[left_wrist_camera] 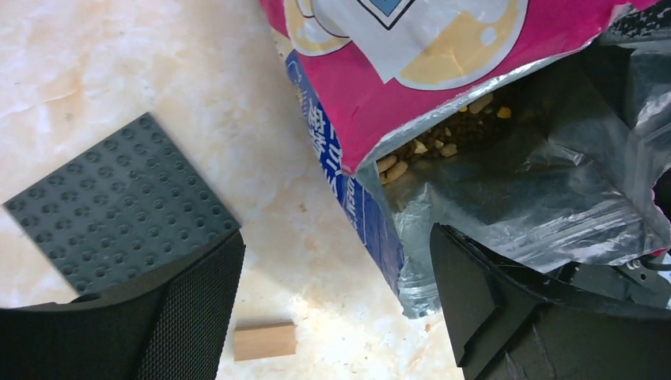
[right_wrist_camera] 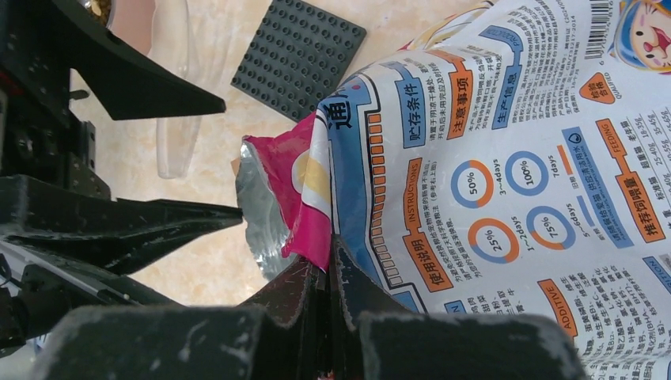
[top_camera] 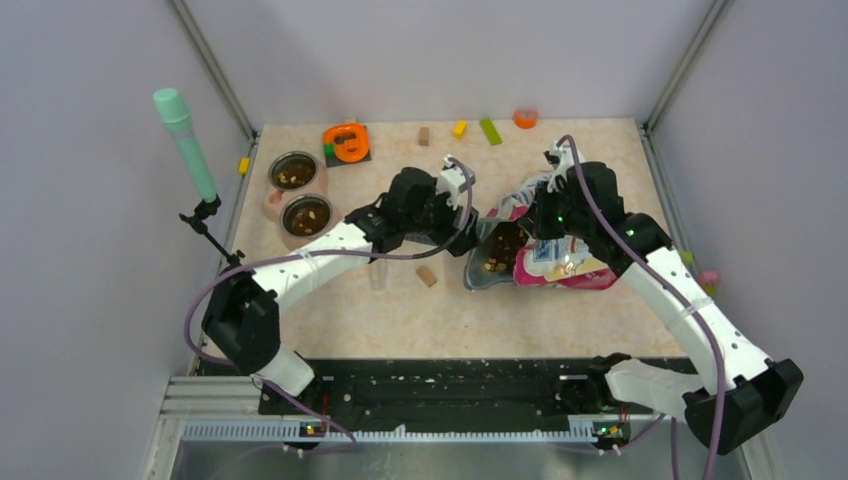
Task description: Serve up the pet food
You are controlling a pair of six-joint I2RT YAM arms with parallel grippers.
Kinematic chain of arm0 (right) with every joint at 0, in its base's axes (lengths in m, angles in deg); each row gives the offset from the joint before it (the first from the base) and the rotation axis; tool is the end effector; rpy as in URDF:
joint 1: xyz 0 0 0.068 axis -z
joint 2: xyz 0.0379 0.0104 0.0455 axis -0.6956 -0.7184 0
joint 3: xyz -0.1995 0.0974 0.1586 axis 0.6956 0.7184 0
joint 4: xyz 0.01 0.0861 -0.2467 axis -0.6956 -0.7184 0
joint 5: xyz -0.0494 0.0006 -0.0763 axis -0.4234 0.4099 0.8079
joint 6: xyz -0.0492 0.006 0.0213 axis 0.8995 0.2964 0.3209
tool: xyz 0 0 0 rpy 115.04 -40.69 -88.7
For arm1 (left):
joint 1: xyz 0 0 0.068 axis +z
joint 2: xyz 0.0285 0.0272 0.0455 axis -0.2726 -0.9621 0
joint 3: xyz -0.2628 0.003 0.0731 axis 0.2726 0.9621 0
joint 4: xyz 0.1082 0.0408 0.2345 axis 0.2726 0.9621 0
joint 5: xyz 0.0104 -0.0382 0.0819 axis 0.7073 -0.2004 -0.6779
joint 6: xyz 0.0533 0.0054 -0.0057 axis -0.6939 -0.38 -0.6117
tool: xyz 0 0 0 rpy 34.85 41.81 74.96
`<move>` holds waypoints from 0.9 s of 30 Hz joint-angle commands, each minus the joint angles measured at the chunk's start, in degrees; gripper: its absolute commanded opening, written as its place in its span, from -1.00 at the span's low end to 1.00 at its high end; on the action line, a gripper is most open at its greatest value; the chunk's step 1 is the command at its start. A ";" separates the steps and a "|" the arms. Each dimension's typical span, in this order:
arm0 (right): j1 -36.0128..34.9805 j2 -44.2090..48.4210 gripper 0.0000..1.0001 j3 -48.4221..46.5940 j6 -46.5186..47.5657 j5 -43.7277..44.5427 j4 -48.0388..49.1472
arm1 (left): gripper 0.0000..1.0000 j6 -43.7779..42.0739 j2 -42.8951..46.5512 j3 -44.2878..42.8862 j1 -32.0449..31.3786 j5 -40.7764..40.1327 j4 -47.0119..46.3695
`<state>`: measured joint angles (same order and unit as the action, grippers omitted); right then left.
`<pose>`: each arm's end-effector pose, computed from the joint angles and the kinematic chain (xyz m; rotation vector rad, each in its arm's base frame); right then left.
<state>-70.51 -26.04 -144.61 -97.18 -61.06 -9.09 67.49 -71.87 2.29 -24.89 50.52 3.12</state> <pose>0.2068 0.1055 0.3584 -0.1809 2.2117 0.5261 0.2625 -0.2394 0.2979 0.8562 1.9883 -0.7679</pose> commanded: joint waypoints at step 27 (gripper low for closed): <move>0.07 8.09 0.32 -10.54 7.87 8.69 -12.25 | -1.00 41.33 -24.39 -56.24 5.79 -0.67 30.16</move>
<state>-70.51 -20.90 -154.05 -96.26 -51.51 -22.53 96.23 -97.94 -47.43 -23.90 42.76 30.31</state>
